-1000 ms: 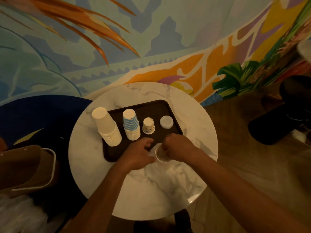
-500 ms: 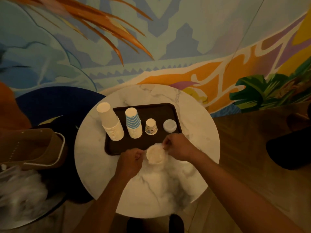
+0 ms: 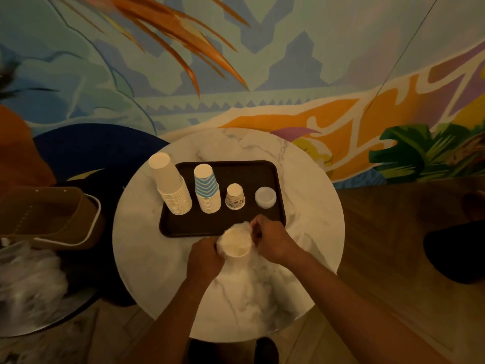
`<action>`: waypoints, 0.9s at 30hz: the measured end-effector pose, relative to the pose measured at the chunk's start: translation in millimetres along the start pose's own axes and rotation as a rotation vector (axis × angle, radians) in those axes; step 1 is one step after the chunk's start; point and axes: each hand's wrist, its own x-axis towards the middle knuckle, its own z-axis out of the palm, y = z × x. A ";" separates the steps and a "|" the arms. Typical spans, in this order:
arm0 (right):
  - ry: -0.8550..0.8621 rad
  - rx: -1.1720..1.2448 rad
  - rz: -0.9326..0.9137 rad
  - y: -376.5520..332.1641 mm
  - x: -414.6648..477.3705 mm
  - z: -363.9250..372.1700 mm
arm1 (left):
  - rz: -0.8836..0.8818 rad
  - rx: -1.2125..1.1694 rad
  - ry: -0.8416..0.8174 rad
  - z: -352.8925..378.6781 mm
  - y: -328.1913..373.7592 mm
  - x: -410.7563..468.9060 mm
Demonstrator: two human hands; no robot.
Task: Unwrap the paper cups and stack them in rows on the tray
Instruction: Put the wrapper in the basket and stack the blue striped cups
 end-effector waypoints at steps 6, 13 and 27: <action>-0.045 -0.225 -0.066 2.0 12.3 11.3 | -0.122 0.063 -0.094 19.9 -6.6 1.5; -0.082 -0.484 -0.086 -6.0 29.4 19.3 | -0.107 0.159 -0.118 32.6 -14.3 7.5; -0.234 -0.296 -0.253 -57.9 -11.3 -42.4 | 0.080 -0.443 -0.242 9.1 -18.2 -8.6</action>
